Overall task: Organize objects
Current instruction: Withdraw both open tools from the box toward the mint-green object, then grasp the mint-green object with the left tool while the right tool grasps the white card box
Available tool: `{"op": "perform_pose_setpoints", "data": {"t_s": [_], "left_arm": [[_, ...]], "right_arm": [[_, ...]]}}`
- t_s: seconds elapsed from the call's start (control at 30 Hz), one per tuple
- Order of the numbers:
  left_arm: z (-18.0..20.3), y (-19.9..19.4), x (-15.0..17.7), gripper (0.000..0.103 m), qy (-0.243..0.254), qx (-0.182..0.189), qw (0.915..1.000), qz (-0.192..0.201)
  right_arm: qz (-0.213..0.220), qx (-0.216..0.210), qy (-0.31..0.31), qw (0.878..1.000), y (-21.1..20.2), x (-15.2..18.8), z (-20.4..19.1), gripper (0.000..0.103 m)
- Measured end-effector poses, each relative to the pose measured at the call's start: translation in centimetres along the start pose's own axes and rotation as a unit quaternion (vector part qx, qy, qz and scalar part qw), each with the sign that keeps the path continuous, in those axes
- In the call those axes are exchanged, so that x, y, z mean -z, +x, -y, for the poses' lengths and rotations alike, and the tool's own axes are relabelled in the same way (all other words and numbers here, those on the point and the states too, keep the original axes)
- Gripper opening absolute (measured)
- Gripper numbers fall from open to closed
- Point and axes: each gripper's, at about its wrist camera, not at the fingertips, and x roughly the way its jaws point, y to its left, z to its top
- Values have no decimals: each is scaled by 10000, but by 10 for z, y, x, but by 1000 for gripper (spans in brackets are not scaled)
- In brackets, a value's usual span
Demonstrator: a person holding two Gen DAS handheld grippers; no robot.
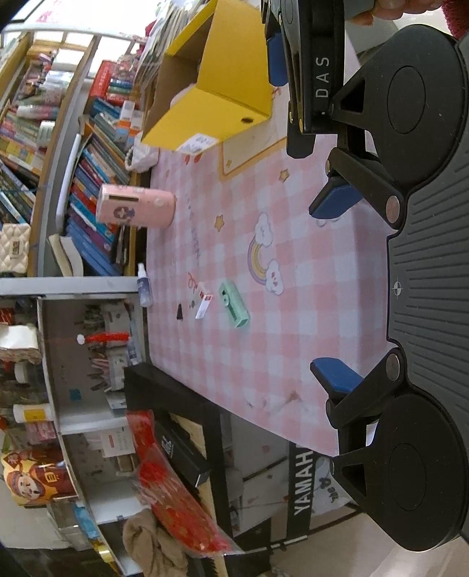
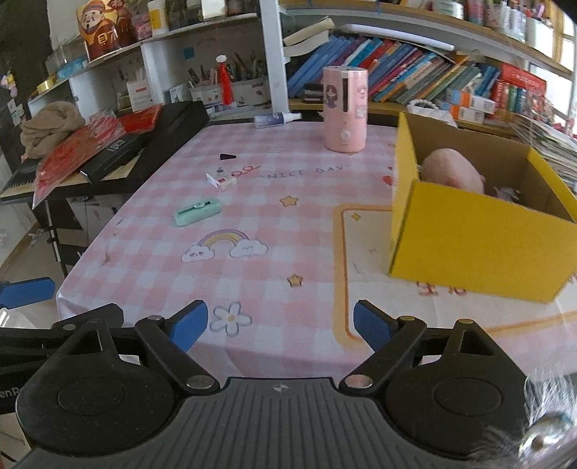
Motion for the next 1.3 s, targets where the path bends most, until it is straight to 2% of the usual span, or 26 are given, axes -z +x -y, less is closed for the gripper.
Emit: {"op": "perform_pose_setpoints", "data": {"t_s": [0.5, 1.03, 1.2, 1.3], "left_arm": [[-1, 60, -44, 86, -134, -235, 9994, -215], [-6, 114, -74, 83, -375, -323, 9981, -371], [-9, 142, -82, 83, -513, -373, 9967, -505], [-11, 160, -84, 83, -771, -405, 9941, -652]], "right_arm": [[-142, -224, -159, 9995, 72, -63, 17, 80], [-58, -359, -274, 9990, 121, -108, 29, 78], [17, -370, -253, 9990, 135, -123, 32, 78], [72, -385, -273, 9989, 143, -132, 33, 78]]}}
